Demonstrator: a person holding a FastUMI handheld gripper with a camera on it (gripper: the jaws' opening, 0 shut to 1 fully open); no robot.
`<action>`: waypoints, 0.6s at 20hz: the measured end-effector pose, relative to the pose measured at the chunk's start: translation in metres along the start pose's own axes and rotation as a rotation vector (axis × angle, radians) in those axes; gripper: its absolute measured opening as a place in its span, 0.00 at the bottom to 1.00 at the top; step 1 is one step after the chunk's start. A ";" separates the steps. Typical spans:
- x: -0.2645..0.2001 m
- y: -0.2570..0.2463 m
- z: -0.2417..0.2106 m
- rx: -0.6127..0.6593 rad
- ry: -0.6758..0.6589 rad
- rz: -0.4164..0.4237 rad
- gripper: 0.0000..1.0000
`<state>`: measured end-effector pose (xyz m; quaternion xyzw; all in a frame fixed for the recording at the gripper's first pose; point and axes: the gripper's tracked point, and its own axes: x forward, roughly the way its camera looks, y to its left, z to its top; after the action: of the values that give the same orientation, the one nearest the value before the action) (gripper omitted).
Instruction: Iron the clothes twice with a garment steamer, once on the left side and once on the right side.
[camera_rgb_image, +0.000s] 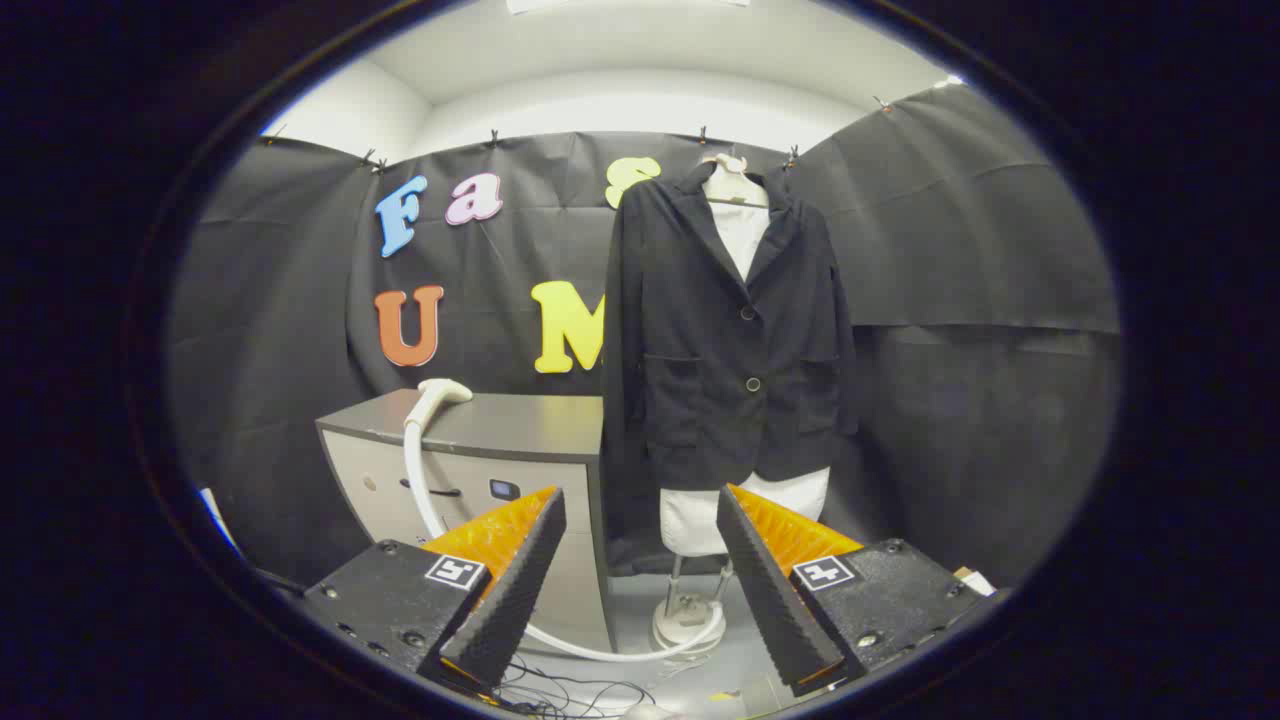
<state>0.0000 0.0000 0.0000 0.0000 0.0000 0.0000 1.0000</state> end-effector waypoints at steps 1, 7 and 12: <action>0.000 0.003 -0.001 0.000 0.005 0.005 0.97; 0.004 0.018 0.001 -0.010 0.010 0.019 0.97; 0.010 0.030 0.003 0.009 0.023 0.035 0.97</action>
<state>0.0104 0.0302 0.0031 0.0044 0.0117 0.0176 0.9998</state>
